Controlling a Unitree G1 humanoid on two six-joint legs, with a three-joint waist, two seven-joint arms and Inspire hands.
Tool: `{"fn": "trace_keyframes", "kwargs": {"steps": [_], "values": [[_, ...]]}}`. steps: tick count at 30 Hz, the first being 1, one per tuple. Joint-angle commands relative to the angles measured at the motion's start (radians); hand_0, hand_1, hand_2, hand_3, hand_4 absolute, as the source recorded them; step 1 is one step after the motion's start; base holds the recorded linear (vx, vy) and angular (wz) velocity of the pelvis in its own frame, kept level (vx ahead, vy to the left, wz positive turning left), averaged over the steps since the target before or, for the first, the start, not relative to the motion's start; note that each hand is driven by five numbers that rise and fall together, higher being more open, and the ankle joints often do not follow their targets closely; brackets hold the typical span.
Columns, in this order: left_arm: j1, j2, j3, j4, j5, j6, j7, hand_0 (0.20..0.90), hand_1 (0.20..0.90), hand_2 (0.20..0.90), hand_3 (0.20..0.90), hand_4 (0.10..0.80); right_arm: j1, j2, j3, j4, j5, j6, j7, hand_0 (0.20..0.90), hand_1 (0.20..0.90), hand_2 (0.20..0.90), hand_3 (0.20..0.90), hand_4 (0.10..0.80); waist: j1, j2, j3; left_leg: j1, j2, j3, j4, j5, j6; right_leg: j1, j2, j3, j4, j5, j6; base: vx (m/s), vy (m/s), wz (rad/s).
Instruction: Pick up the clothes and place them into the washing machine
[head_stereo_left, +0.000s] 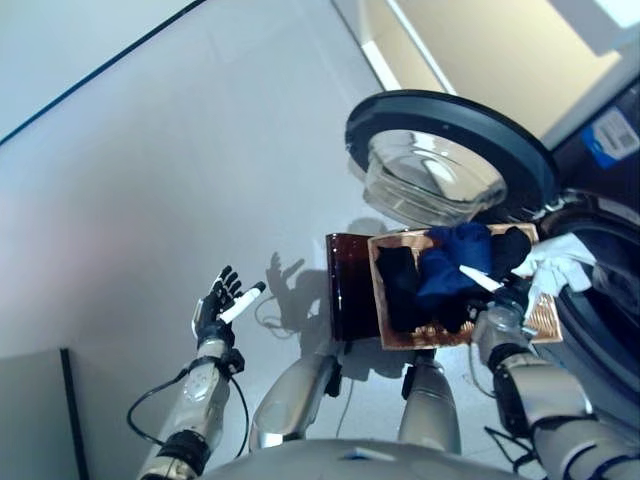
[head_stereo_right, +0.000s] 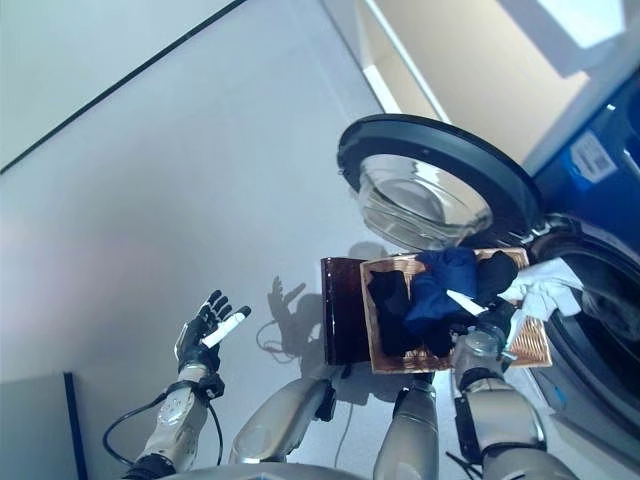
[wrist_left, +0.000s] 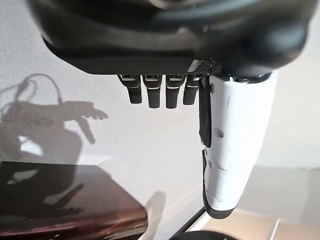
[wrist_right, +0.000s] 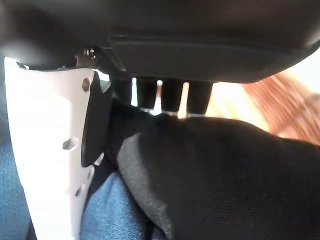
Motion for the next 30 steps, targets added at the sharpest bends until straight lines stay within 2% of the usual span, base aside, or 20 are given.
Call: {"fn": "trace_keyframes", "kwargs": {"steps": [1,7,11,14,18,23,27,28,29,30], "values": [[-0.029,-0.009,0.016,0.032,-0.035,-0.120,0.009,0.900,0.900,0.900,0.900,0.800,0.025,0.010,-0.045,-0.124,0.232,-0.212,0.027,0.200,0.200,0.200,0.200,0.300,-0.012,0.018,-0.012,-0.088,-0.012,-0.023,0.071,-0.046,-0.087,0.124,-0.018,0.001,-0.148,0.021,-0.011,-0.028,0.042,-0.21],[-0.030,-0.031,-0.016,0.023,-0.089,-0.145,0.013,0.900,0.900,0.900,0.900,0.800,-0.019,0.105,-0.140,-0.226,0.418,-0.358,0.017,0.200,0.200,0.200,0.200,0.300,-0.037,0.056,0.017,-0.127,-0.011,0.012,0.129,-0.077,-0.080,0.071,-0.008,0.039,-0.121,0.022,-0.016,-0.023,0.050,-0.17],[-0.029,-0.034,-0.042,0.046,-0.111,-0.149,0.010,0.900,0.900,0.900,0.900,0.800,-0.069,0.116,-0.143,-0.245,0.430,-0.389,-0.011,0.200,0.200,0.200,0.200,0.300,-0.037,0.062,0.029,-0.147,-0.005,0.026,0.156,-0.099,-0.078,0.048,0.000,0.059,-0.104,0.012,-0.020,-0.011,-0.007,-0.24],[-0.022,-0.035,-0.057,0.040,-0.115,-0.146,0.008,0.900,0.900,0.900,0.900,0.800,-0.111,0.106,-0.165,-0.252,0.434,-0.413,-0.041,0.200,0.200,0.200,0.200,0.300,-0.033,0.071,0.029,-0.157,-0.003,0.025,0.148,-0.092,-0.079,0.031,0.003,0.062,-0.104,0.019,-0.022,0.003,-0.014,-0.09],[-0.017,-0.030,-0.076,0.035,-0.114,-0.148,0.013,0.900,0.900,0.900,0.900,0.800,-0.189,0.051,-0.196,-0.226,0.425,-0.433,-0.103,0.200,0.200,0.200,0.200,0.300,-0.027,0.096,0.031,-0.162,-0.011,0.027,0.137,-0.095,-0.082,0.019,0.002,0.067,-0.101,0.010,-0.024,0.022,-0.006,0.01],[-0.010,-0.021,-0.092,0.020,-0.112,-0.151,0.018,0.900,0.900,0.900,0.900,0.800,-0.297,-0.040,-0.225,-0.195,0.400,-0.432,-0.166,0.200,0.200,0.200,0.200,0.300,-0.011,0.147,0.038,-0.182,-0.014,0.030,0.111,-0.073,-0.085,-0.014,0.001,0.080,-0.103,0.018,-0.027,0.019,0.006,0.02],[-0.010,-0.010,-0.081,0.013,-0.113,-0.157,0.028,0.900,0.900,0.900,0.900,0.800,-0.360,-0.121,-0.229,-0.192,0.355,-0.429,-0.223,0.200,0.200,0.200,0.200,0.300,0.003,0.175,0.034,-0.191,-0.016,0.033,0.093,-0.062,-0.089,-0.039,-0.001,0.090,-0.095,0.013,-0.029,0.065,-0.021,-0.05],[-0.008,0.002,-0.066,-0.001,-0.104,-0.163,0.037,0.900,0.900,0.900,0.900,0.800,-0.381,-0.171,-0.224,-0.209,0.322,-0.422,-0.241,0.200,0.200,0.200,0.200,0.300,0.008,0.188,0.027,-0.190,-0.019,0.031,0.085,-0.065,-0.092,-0.047,-0.003,0.093,-0.090,0.002,-0.030,0.092,-0.027,-0.18],[-0.009,0.000,-0.066,-0.002,-0.102,-0.163,0.038,0.900,0.900,0.900,0.900,0.800,-0.383,-0.173,-0.224,-0.210,0.317,-0.421,-0.247,0.200,0.200,0.200,0.200,0.300,0.009,0.189,0.026,-0.191,-0.019,0.031,0.085,-0.064,-0.093,-0.050,-0.003,0.094,-0.089,0.002,-0.030,0.091,-0.016,-0.18],[-0.007,0.009,-0.057,-0.006,-0.100,-0.164,0.040,0.900,0.900,0.900,0.900,0.800,-0.398,-0.211,-0.218,-0.210,0.290,-0.409,-0.261,0.200,0.200,0.200,0.200,0.300,0.011,0.192,0.022,-0.190,-0.021,0.028,0.080,-0.064,-0.093,-0.053,-0.003,0.096,-0.087,-0.001,-0.030,0.000,0.000,0.00]]}}
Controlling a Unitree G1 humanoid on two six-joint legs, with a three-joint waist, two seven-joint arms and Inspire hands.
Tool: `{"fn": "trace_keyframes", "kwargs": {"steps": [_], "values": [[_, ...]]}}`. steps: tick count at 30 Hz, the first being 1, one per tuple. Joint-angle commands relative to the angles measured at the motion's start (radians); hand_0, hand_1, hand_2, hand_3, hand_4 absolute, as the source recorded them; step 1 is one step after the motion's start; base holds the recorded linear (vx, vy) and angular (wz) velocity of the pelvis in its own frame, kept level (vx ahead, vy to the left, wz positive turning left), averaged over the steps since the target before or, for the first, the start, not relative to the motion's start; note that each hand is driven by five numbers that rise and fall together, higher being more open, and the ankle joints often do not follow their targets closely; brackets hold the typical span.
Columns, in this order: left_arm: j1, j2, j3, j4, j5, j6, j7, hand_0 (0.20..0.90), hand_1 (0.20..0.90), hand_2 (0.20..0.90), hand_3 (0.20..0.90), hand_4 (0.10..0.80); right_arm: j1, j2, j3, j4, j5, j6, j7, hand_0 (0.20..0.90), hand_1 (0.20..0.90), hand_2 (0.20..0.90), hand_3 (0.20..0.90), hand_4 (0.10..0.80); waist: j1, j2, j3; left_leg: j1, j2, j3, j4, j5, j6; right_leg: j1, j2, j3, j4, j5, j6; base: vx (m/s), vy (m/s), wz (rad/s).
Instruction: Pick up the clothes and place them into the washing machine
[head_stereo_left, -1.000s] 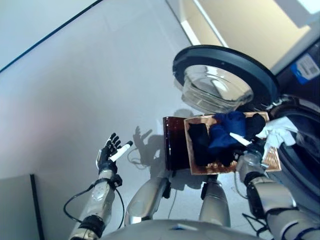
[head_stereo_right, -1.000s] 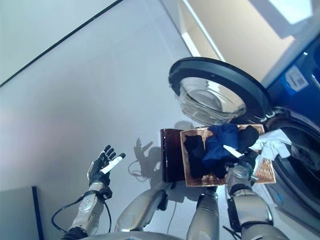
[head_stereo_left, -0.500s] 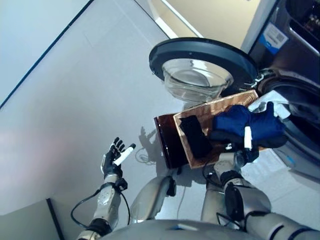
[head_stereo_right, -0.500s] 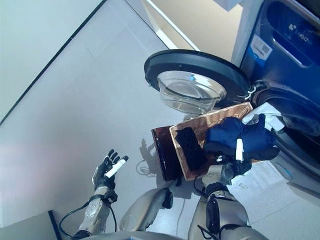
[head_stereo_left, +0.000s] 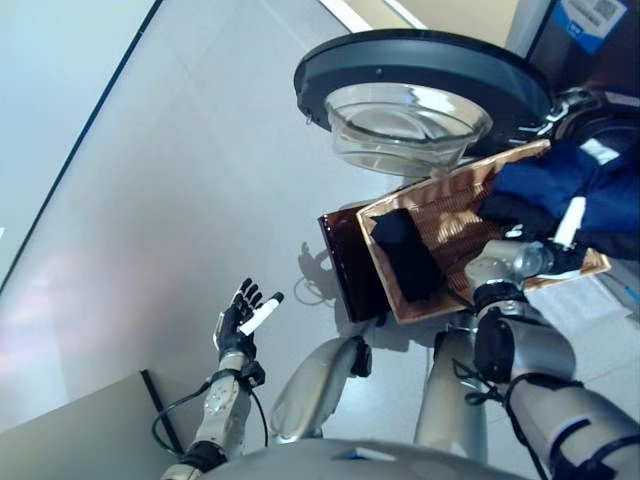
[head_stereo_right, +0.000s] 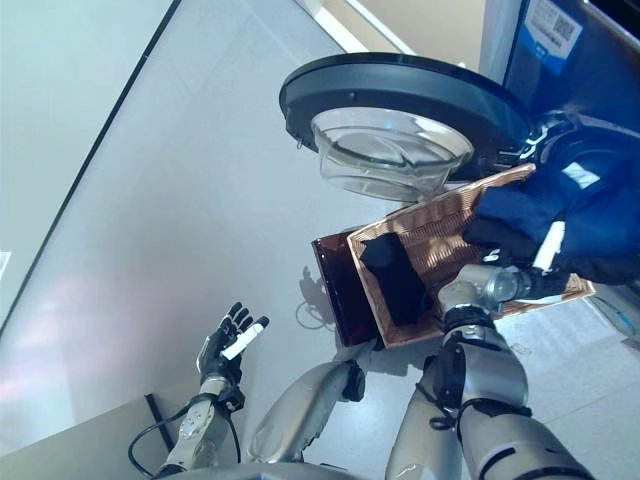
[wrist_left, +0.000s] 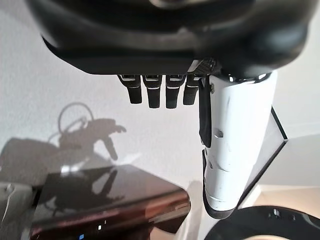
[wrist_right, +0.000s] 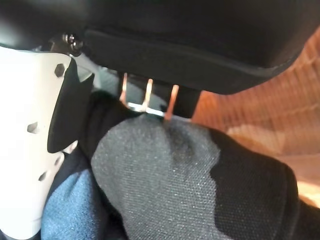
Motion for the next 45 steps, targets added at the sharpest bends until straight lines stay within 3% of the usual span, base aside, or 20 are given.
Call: {"fn": "trace_keyframes", "kwargs": {"steps": [1,4,9,12,14,16,20,24,33,37,45], "values": [[-0.019,0.077,0.071,-0.055,-0.005,-0.096,0.039,0.900,0.900,0.900,0.900,0.800,-0.109,-0.188,0.046,-0.068,-0.164,-0.082,-0.055,0.200,0.200,0.200,0.200,0.300,0.015,0.024,-0.022,-0.083,-0.015,-0.026,0.089,-0.058,-0.091,0.156,-0.017,-0.006,-0.174,0.004,-0.031,0.034,-0.029,0.06],[-0.013,0.106,0.106,-0.073,0.020,-0.107,0.050,0.900,0.900,0.900,0.900,0.800,-0.188,-0.361,0.105,-0.074,-0.238,-0.047,-0.065,0.200,0.200,0.200,0.200,0.300,0.030,0.027,-0.043,-0.075,-0.013,-0.031,0.074,-0.049,-0.099,0.151,-0.015,-0.002,-0.169,0.003,-0.030,0.047,-0.040,0.07],[0.010,0.152,0.157,-0.100,0.032,-0.119,0.049,0.900,0.900,0.900,0.900,0.800,-0.376,-0.649,0.304,-0.131,-0.343,-0.001,-0.055,0.200,0.200,0.200,0.200,0.300,0.034,0.008,-0.088,-0.049,-0.008,-0.027,0.040,-0.042,-0.108,0.153,-0.010,0.003,-0.169,0.002,-0.027,0.059,-0.012,0.03],[0.024,0.167,0.169,-0.091,0.021,-0.116,0.041,0.900,0.900,0.900,0.900,0.800,-0.514,-0.755,0.428,-0.167,-0.352,0.008,-0.028,0.200,0.200,0.200,0.200,0.300,0.032,-0.003,-0.109,-0.034,-0.009,-0.027,0.029,-0.039,-0.113,0.159,-0.009,0.003,-0.174,0.004,-0.026,0.039,-0.006,-0.08],[0.024,0.171,0.169,-0.090,0.009,-0.114,0.033,0.900,0.900,0.900,0.900,0.800,-0.584,-0.770,0.502,-0.173,-0.322,0.001,0.013,0.200,0.200,0.200,0.200,0.300,0.028,-0.010,-0.123,-0.022,-0.010,-0.027,0.026,-0.047,-0.114,0.168,-0.010,0.005,-0.173,-0.003,-0.025,0.035,-0.002,-0.14],[0.027,0.160,0.166,-0.090,0.006,-0.111,0.025,0.900,0.900,0.900,0.900,0.800,-0.565,-0.748,0.498,-0.173,-0.288,0.013,0.065,0.900,0.900,0.900,0.900,0.800,0.020,-0.003,-0.131,-0.011,-0.008,-0.025,0.029,-0.052,-0.112,0.177,-0.007,0.008,-0.174,-0.005,-0.025,0.018,0.009,-0.11],[0.004,0.149,0.170,-0.072,-0.023,-0.110,0.017,0.900,0.900,0.900,0.900,0.800,-0.501,-0.674,0.477,-0.131,-0.268,0.034,0.101,0.900,0.900,0.900,0.900,0.800,0.016,-0.014,-0.131,-0.006,-0.002,-0.014,0.039,-0.053,-0.109,0.188,-0.003,0.012,-0.188,0.015,-0.025,-0.018,-0.003,-0.06],[-0.018,0.127,0.149,-0.050,-0.031,-0.102,0.003,0.900,0.900,0.900,0.900,0.800,-0.382,-0.550,0.376,-0.003,-0.212,0.048,0.143,0.900,0.900,0.900,0.900,0.800,0.014,-0.011,-0.127,0.009,-0.003,-0.021,0.044,-0.057,-0.107,0.216,-0.005,0.001,-0.196,0.012,-0.026,-0.034,-0.005,-0.04],[-0.037,0.085,0.149,0.003,-0.031,-0.089,-0.016,0.900,0.900,0.900,0.900,0.800,-0.065,-0.134,0.259,-0.015,-0.148,0.048,0.236,0.900,0.900,0.900,0.900,0.800,0.005,-0.020,-0.085,0.002,0.002,-0.027,0.073,-0.057,-0.100,0.231,0.001,-0.012,-0.189,0.014,-0.036,-0.057,-0.008,0.02],[-0.031,0.080,0.156,-0.021,-0.015,-0.099,-0.018,0.900,0.900,0.900,0.900,0.800,0.059,-0.003,0.255,-0.075,-0.132,0.034,0.269,0.900,0.900,0.900,0.900,0.800,-0.008,-0.034,-0.059,-0.012,0.002,-0.029,0.082,-0.054,-0.097,0.220,0.003,-0.018,-0.177,0.014,-0.041,-0.046,0.000,0.04],[-0.034,0.073,0.162,-0.046,-0.005,-0.110,-0.007,0.900,0.900,0.900,0.900,0.800,0.080,0.062,0.201,-0.039,-0.011,-0.006,0.299,0.900,0.900,0.900,0.900,0.800,-0.014,-0.049,-0.044,-0.041,-0.004,-0.026,0.107,-0.069,-0.093,0.192,0.006,-0.011,-0.154,0.000,-0.047,-0.020,0.020,0.04]]}}
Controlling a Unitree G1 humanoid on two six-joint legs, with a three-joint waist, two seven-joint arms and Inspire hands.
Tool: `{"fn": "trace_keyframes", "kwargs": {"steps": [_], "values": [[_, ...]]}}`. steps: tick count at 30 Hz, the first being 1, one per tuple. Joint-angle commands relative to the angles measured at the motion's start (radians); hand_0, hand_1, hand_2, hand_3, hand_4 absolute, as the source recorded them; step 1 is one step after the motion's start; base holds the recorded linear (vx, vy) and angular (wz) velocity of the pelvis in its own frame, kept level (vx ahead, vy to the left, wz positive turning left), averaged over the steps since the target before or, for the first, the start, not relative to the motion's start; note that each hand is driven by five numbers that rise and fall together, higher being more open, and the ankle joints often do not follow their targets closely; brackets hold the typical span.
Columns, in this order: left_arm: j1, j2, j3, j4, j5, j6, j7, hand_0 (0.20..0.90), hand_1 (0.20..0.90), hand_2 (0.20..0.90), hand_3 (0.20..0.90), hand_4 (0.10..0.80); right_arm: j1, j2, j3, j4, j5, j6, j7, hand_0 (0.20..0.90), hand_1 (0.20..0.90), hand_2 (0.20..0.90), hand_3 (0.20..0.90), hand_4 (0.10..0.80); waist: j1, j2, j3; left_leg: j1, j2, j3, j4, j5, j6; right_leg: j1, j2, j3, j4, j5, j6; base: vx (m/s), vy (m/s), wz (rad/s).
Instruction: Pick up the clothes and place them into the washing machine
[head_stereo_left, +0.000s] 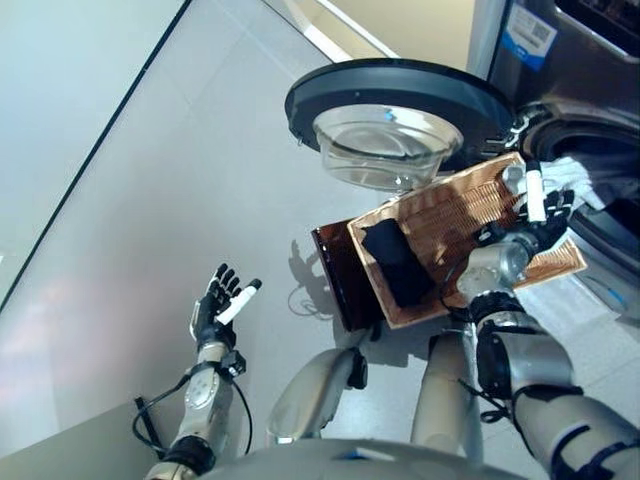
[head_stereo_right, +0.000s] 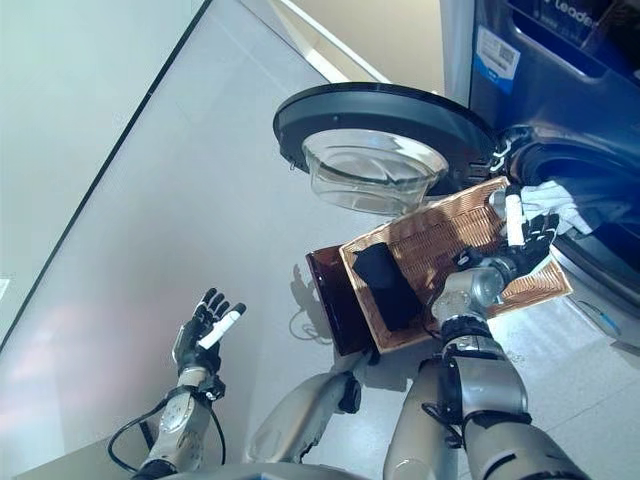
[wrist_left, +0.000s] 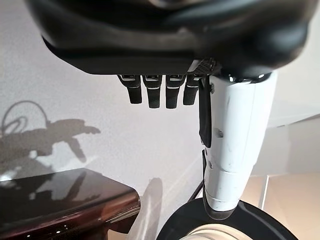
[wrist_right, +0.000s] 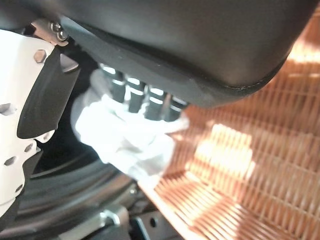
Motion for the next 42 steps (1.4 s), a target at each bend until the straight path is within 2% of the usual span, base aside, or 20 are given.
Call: {"fn": "trace_keyframes", "kwargs": {"steps": [1,5,12,15,17,18,19,20,22,23,24,26,27,29,31,35,42], "values": [[-0.028,0.034,0.057,-0.006,-0.017,-0.088,0.023,0.900,0.900,0.900,0.900,0.800,-0.023,0.015,0.007,-0.009,0.048,-0.056,0.030,0.900,0.900,0.900,0.900,0.800,0.046,-0.030,-0.028,-0.123,-0.009,0.016,0.111,-0.066,-0.077,0.112,0.000,-0.005,-0.164,0.006,-0.042,0.000,0.000,0.00],[-0.016,0.037,0.063,-0.043,-0.018,-0.092,0.019,0.900,0.900,0.900,0.900,0.800,-0.061,-0.017,-0.009,0.011,0.055,-0.066,0.005,0.900,0.900,0.900,0.900,0.800,0.057,-0.025,-0.017,-0.159,-0.007,0.016,0.137,-0.073,-0.073,0.076,0.007,0.002,-0.139,0.003,-0.045,-0.004,-0.004,0.01],[0.004,0.047,0.024,-0.074,-0.016,-0.086,0.001,0.900,0.900,0.900,0.900,0.800,-0.134,-0.058,-0.038,0.049,0.094,-0.091,-0.045,0.900,0.900,0.900,0.900,0.800,0.075,-0.004,-0.015,-0.173,-0.002,0.008,0.122,-0.060,-0.077,0.052,0.013,-0.003,-0.122,-0.016,-0.048,0.015,-0.005,0.02],[0.019,0.058,0.031,-0.093,-0.007,-0.090,0.003,0.900,0.900,0.900,0.900,0.800,-0.181,-0.114,-0.045,0.052,0.074,-0.090,-0.067,0.900,0.900,0.900,0.900,0.800,0.088,0.012,-0.022,-0.174,-0.002,0.004,0.113,-0.056,-0.080,0.044,0.013,-0.003,-0.113,-0.027,-0.049,0.037,-0.013,0.04],[0.037,0.074,0.046,-0.110,-0.002,-0.090,0.000,0.900,0.900,0.900,0.900,0.800,-0.225,-0.200,-0.040,0.040,0.024,-0.078,-0.094,0.900,0.900,0.900,0.900,0.800,0.102,0.025,-0.028,-0.176,-0.003,0.000,0.102,-0.050,-0.084,0.033,0.011,-0.005,-0.108,-0.029,-0.049,0.015,-0.007,0.02],[0.037,0.072,0.045,-0.111,-0.003,-0.090,0.000,0.900,0.900,0.900,0.900,0.800,-0.229,-0.203,-0.039,0.041,0.020,-0.076,-0.099,0.900,0.900,0.900,0.900,0.800,0.103,0.027,-0.029,-0.177,-0.003,0.000,0.101,-0.049,-0.084,0.032,0.011,-0.005,-0.109,-0.029,-0.049,0.033,-0.027,0.01],[0.050,0.092,0.058,-0.117,0.000,-0.093,-0.006,0.900,0.900,0.900,0.900,0.800,-0.299,-0.322,-0.018,0.012,-0.019,-0.073,-0.120,0.900,0.900,0.900,0.900,0.800,0.120,0.035,-0.042,-0.175,-0.004,-0.008,0.080,-0.035,-0.091,0.027,0.006,-0.008,-0.111,-0.031,-0.047,0.031,-0.030,0.08],[0.044,0.096,0.058,-0.119,0.000,-0.093,-0.008,0.900,0.900,0.900,0.900,0.800,-0.342,-0.379,0.008,0.010,-0.044,-0.070,-0.139,0.900,0.900,0.900,0.900,0.800,0.129,0.043,-0.048,-0.173,-0.005,-0.014,0.066,-0.026,-0.095,0.025,0.003,-0.011,-0.113,-0.032,-0.046,0.046,-0.034,0.12],[0.054,0.115,0.062,-0.133,0.001,-0.093,-0.012,0.900,0.900,0.900,0.900,0.800,-0.417,-0.508,0.073,-0.019,-0.071,-0.061,-0.131,0.900,0.900,0.900,0.900,0.800,0.137,0.035,-0.066,-0.162,-0.004,-0.022,0.045,-0.018,-0.101,0.026,0.000,-0.016,-0.112,-0.034,-0.043,0.043,-0.024,0.16],[0.051,0.111,0.061,-0.133,0.001,-0.092,-0.012,0.900,0.900,0.900,0.900,0.800,-0.428,-0.515,0.081,-0.011,-0.069,-0.059,-0.129,0.900,0.900,0.900,0.900,0.800,0.137,0.039,-0.065,-0.162,-0.004,-0.023,0.042,-0.017,-0.101,0.026,0.000,-0.016,-0.112,-0.034,-0.043,0.058,-0.014,0.16],[0.055,0.127,0.064,-0.131,-0.007,-0.091,-0.011,0.900,0.900,0.900,0.900,0.800,-0.513,-0.589,0.166,-0.044,-0.092,-0.059,-0.133,0.900,0.900,0.900,0.900,0.800,0.139,0.026,-0.074,-0.151,-0.004,-0.025,0.036,-0.010,-0.107,0.027,0.004,-0.015,-0.107,-0.032,-0.042,0.054,0.001,0.12],[0.054,0.126,0.068,-0.130,-0.008,-0.088,-0.010,0.900,0.900,0.900,0.900,0.800,-0.539,-0.622,0.195,-0.082,-0.111,-0.057,-0.137,0.900,0.900,0.900,0.900,0.800,0.130,0.023,-0.075,-0.143,-0.005,-0.026,0.028,-0.011,-0.106,0.027,0.006,-0.013,-0.105,-0.035,-0.042,0.055,0.001,0.05],[0.063,0.147,0.083,-0.124,-0.016,-0.085,-0.006,0.900,0.900,0.900,0.900,0.800,-0.583,-0.684,0.253,-0.197,-0.149,-0.068,-0.133,0.900,0.900,0.900,0.900,0.800,0.119,0.002,-0.090,-0.134,-0.004,-0.024,0.022,-0.012,-0.106,0.028,0.010,-0.013,-0.102,-0.034,-0.042,0.051,0.005,0.04],[0.068,0.145,0.087,-0.117,-0.023,-0.083,-0.009,0.900,0.900,0.900,0.900,0.800,-0.652,-0.734,0.307,-0.239,-0.146,-0.077,-0.123,0.900,0.900,0.900,0.900,0.800,0.113,-0.004,-0.099,-0.126,-0.004,-0.022,0.013,-0.005,-0.108,0.032,0.015,-0.010,-0.107,-0.027,-0.041,0.022,0.008,0.03],[0.066,0.144,0.084,-0.107,-0.037,-0.080,-0.018,0.900,0.900,0.900,0.900,0.800,-0.689,-0.741,0.347,-0.249,-0.122,-0.087,-0.100,0.900,0.900,0.900,0.900,0.800,0.108,-0.013,-0.107,-0.112,-0.004,-0.018,0.011,-0.007,-0.107,0.041,0.015,-0.012,-0.113,-0.023,-0.040,0.032,0.031,-0.09],[0.053,0.140,0.082,-0.098,-0.059,-0.081,-0.030,0.900,0.900,0.900,0.900,0.800,-0.685,-0.726,0.357,-0.255,-0.127,-0.070,-0.086,0.900,0.900,0.900,0.900,0.800,0.091,-0.025,-0.113,-0.099,-0.004,-0.012,0.016,-0.016,-0.101,0.058,0.016,-0.009,-0.120,-0.019,-0.038,-0.012,0.011,-0.05],[0.042,0.128,0.101,-0.077,-0.073,-0.076,-0.042,0.900,0.900,0.900,0.900,0.800,-0.605,-0.711,0.296,-0.218,-0.123,-0.059,-0.064,0.900,0.900,0.900,0.900,0.800,0.073,-0.052,-0.121,-0.062,0.000,-0.014,0.036,-0.032,-0.103,0.133,0.014,-0.030,-0.149,-0.013,-0.039,-0.005,-0.010,-0.05]]}}
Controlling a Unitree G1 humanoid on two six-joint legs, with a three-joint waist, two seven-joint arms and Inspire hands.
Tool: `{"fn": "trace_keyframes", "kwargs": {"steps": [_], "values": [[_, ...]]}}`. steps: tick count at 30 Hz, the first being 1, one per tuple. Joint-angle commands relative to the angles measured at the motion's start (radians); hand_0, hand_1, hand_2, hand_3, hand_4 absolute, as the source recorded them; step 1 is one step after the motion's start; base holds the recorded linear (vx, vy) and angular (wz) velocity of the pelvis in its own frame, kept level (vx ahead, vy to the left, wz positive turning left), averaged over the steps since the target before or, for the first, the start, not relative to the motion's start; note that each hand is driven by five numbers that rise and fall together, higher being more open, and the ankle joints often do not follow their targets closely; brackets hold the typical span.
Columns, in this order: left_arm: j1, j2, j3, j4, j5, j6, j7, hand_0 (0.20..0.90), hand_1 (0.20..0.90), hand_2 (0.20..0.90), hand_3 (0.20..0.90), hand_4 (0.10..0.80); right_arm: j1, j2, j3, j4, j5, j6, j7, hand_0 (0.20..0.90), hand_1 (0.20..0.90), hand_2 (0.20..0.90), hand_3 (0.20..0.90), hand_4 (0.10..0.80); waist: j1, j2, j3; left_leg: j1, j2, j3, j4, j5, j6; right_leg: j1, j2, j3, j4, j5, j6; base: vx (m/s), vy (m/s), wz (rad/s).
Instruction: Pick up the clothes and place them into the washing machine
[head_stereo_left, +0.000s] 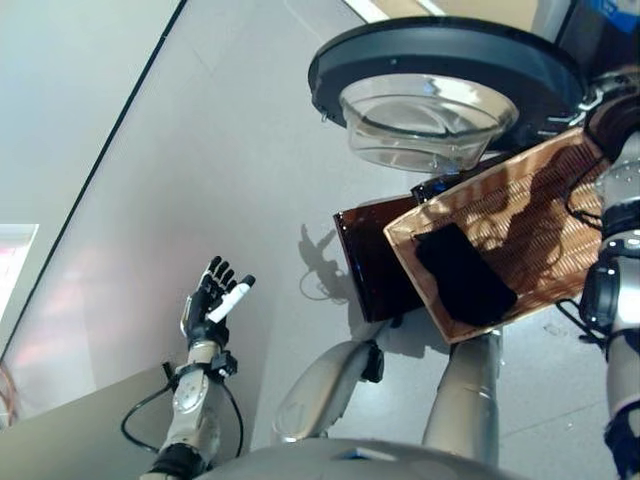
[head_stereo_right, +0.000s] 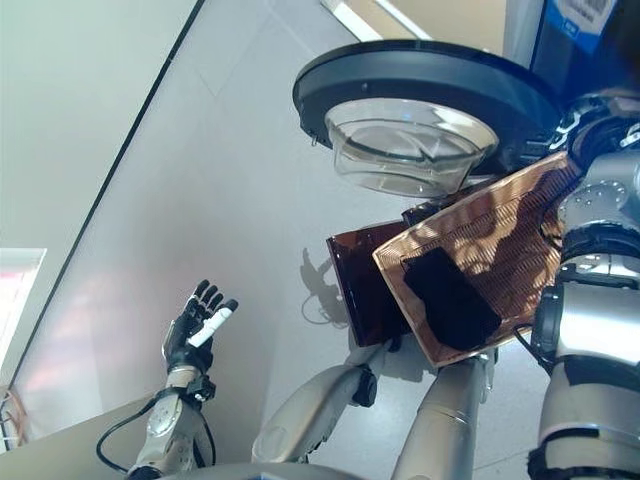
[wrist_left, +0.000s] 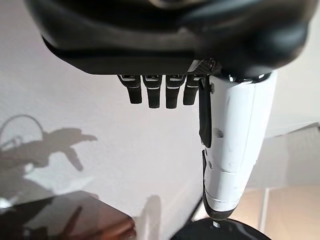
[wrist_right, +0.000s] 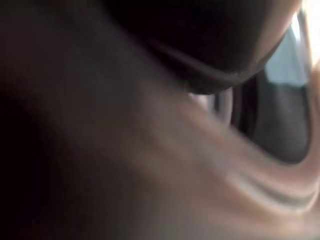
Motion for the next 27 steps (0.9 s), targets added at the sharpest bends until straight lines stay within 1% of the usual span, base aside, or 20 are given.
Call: {"fn": "trace_keyframes", "kwargs": {"steps": [1,3,4,5,7,8,9,10,11,12,13,14,15,18,22,23,24,25,27], "values": [[-0.008,0.079,0.099,0.049,-0.054,-0.070,0.026,0.900,0.900,0.900,0.900,0.800,-0.168,-0.222,0.162,-0.287,-0.209,-0.197,0.171,0.900,0.900,0.900,0.900,0.800,-0.005,-0.083,-0.111,0.005,0.032,-0.014,0.059,-0.070,-0.113,0.214,0.038,-0.052,-0.162,-0.018,-0.069,-0.006,-0.033,0.00],[-0.017,0.081,0.104,0.057,-0.049,-0.071,0.034,0.900,0.900,0.900,0.900,0.800,-0.104,-0.188,0.104,-0.282,-0.196,-0.208,0.166,0.900,0.900,0.900,0.900,0.800,-0.007,-0.091,-0.111,0.013,0.032,-0.016,0.056,-0.071,-0.111,0.229,0.037,-0.059,-0.175,-0.016,-0.067,0.005,-0.029,0.13],[-0.032,0.076,0.108,0.083,-0.046,-0.068,0.042,0.900,0.900,0.900,0.900,0.800,-0.037,-0.144,0.067,-0.225,-0.184,-0.191,0.174,0.900,0.900,0.900,0.900,0.800,-0.006,-0.101,-0.109,0.023,0.030,-0.021,0.056,-0.080,-0.107,0.244,0.033,-0.062,-0.179,-0.024,-0.066,-0.010,-0.036,0.14],[-0.034,0.071,0.108,0.087,-0.047,-0.068,0.041,0.900,0.900,0.900,0.900,0.800,-0.008,-0.122,0.047,-0.196,-0.171,-0.182,0.186,0.900,0.900,0.900,0.900,0.800,-0.004,-0.104,-0.107,0.020,0.032,-0.022,0.057,-0.074,-0.105,0.244,0.035,-0.063,-0.185,-0.013,-0.066,-0.012,-0.034,0.09],[-0.031,0.070,0.105,0.088,-0.045,-0.066,0.036,0.900,0.900,0.900,0.900,0.800,0.021,-0.107,0.027,-0.159,-0.153,-0.171,0.207,0.900,0.900,0.900,0.900,0.800,-0.002,-0.109,-0.107,0.021,0.032,-0.023,0.059,-0.075,-0.103,0.247,0.036,-0.063,-0.187,-0.011,-0.067,-0.016,-0.007,0.03],[-0.030,0.065,0.103,0.085,-0.044,-0.062,0.030,0.900,0.900,0.900,0.900,0.800,0.061,-0.064,0.018,-0.130,-0.151,-0.162,0.218,0.900,0.900,0.900,0.900,0.800,-0.003,-0.113,-0.103,0.024,0.033,-0.023,0.063,-0.078,-0.102,0.251,0.035,-0.065,-0.185,-0.012,-0.066,0.020,-0.010,-0.04],[-0.029,0.053,0.098,0.089,-0.036,-0.060,0.026,0.900,0.900,0.900,0.900,0.800,0.109,-0.008,-0.016,-0.113,-0.125,-0.155,0.238,0.900,0.900,0.900,0.900,0.800,-0.006,-0.113,-0.098,0.028,0.032,-0.023,0.065,-0.085,-0.099,0.257,0.034,-0.066,-0.184,-0.019,-0.066,-0.002,-0.011,-0.05],[-0.028,0.047,0.093,0.088,-0.034,-0.054,0.022,0.900,0.900,0.900,0.900,0.800,0.176,0.054,-0.046,-0.090,-0.113,-0.154,0.248,0.900,0.900,0.900,0.900,0.800,-0.005,-0.117,-0.095,0.028,0.033,-0.025,0.067,-0.080,-0.097,0.261,0.036,-0.068,-0.187,-0.012,-0.067,0.000,0.000,0.00],[-0.031,0.041,0.094,0.090,-0.028,-0.054,0.019,0.900,0.900,0.900,0.900,0.800,0.208,0.090,-0.061,-0.086,-0.110,-0.146,0.262,0.900,0.900,0.900,0.900,0.800,-0.005,-0.121,-0.093,0.027,0.035,-0.025,0.067,-0.078,-0.097,0.262,0.039,-0.070,-0.191,-0.008,-0.068,0.000,0.000,0.00],[-0.028,0.033,0.090,0.096,-0.026,-0.056,0.020,0.900,0.900,0.900,0.900,0.800,0.256,0.154,-0.086,-0.080,-0.090,-0.149,0.271,0.900,0.900,0.900,0.900,0.800,-0.007,-0.125,-0.089,0.031,0.035,-0.026,0.068,-0.081,-0.095,0.267,0.038,-0.073,-0.190,-0.012,-0.068,0.021,-0.026,0.04],[-0.033,0.026,0.093,0.099,-0.023,-0.052,0.022,0.900,0.900,0.900,0.900,0.800,0.305,0.214,-0.077,-0.047,-0.102,-0.143,0.268,0.900,0.900,0.900,0.900,0.800,-0.004,-0.132,-0.087,0.037,0.035,-0.028,0.069,-0.087,-0.094,0.275,0.037,-0.075,-0.189,-0.018,-0.069,0.012,-0.032,0.07],[-0.036,0.017,0.093,0.106,-0.005,-0.055,0.028,0.900,0.900,0.900,0.900,0.800,0.364,0.284,-0.075,-0.047,-0.108,-0.123,0.289,0.900,0.900,0.900,0.900,0.800,-0.009,-0.144,-0.085,0.037,0.039,-0.029,0.071,-0.081,-0.093,0.280,0.040,-0.077,-0.194,-0.009,-0.069,0.010,-0.047,0.05],[-0.039,0.011,0.093,0.107,0.000,-0.058,0.028,0.900,0.900,0.900,0.900,0.800,0.406,0.324,-0.081,-0.058,-0.102,-0.125,0.298,0.900,0.900,0.900,0.900,0.800,-0.010,-0.149,-0.082,0.037,0.041,-0.030,0.070,-0.080,-0.093,0.283,0.042,-0.078,-0.198,-0.007,-0.069,-0.003,-0.057,0.01],[-0.035,0.011,0.099,0.119,0.056,-0.058,0.037,0.900,0.900,0.900,0.900,0.800,0.541,0.460,-0.051,-0.041,-0.121,-0.098,0.325,0.900,0.900,0.900,0.900,0.800,-0.013,-0.183,-0.079,0.060,0.044,-0.043,0.076,-0.090,-0.091,0.322,0.040,-0.097,-0.201,-0.019,-0.070,0.046,-0.048,0.04],[-0.027,0.014,0.114,0.136,0.111,-0.049,0.052,0.900,0.900,0.900,0.900,0.800,0.617,0.539,0.000,0.016,-0.165,-0.056,0.344,0.900,0.900,0.900,0.900,0.800,-0.010,-0.225,-0.080,0.078,0.047,-0.060,0.078,-0.087,-0.090,0.358,0.040,-0.123,-0.219,-0.008,-0.072,0.038,-0.045,0.13],[-0.030,0.016,0.119,0.151,0.125,-0.043,0.054,0.900,0.900,0.900,0.900,0.800,0.624,0.544,0.021,0.049,-0.193,-0.033,0.339,0.900,0.900,0.900,0.900,0.800,-0.007,-0.239,-0.080,0.085,0.047,-0.064,0.078,-0.093,-0.091,0.368,0.037,-0.130,-0.223,-0.012,-0.071,0.021,-0.027,0.32],[-0.029,0.014,0.124,0.162,0.127,-0.045,0.054,0.900,0.900,0.900,0.900,0.800,0.630,0.561,0.036,0.049,-0.198,-0.021,0.347,0.900,0.900,0.900,0.900,0.800,-0.006,-0.248,-0.082,0.085,0.049,-0.067,0.074,-0.087,-0.091,0.374,0.038,-0.136,-0.235,-0.001,-0.071,0.019,-0.031,0.30],[-0.034,0.017,0.131,0.182,0.135,-0.039,0.057,0.900,0.900,0.900,0.900,0.800,0.627,0.565,0.066,0.076,-0.248,0.003,0.345,0.900,0.900,0.900,0.900,0.800,-0.003,-0.260,-0.081,0.091,0.049,-0.072,0.072,-0.087,-0.091,0.384,0.037,-0.141,-0.245,0.001,-0.070,-0.004,-0.027,0.21],[-0.036,0.023,0.140,0.193,0.141,-0.034,0.058,0.900,0.900,0.900,0.900,0.800,0.635,0.585,0.108,0.062,-0.282,0.019,0.348,0.900,0.900,0.900,0.900,0.800,0.002,-0.282,-0.079,0.097,0.050,-0.075,0.073,-0.092,-0.089,0.394,0.036,-0.151,-0.249,0.002,-0.070,0.011,-0.030,0.08]]}}
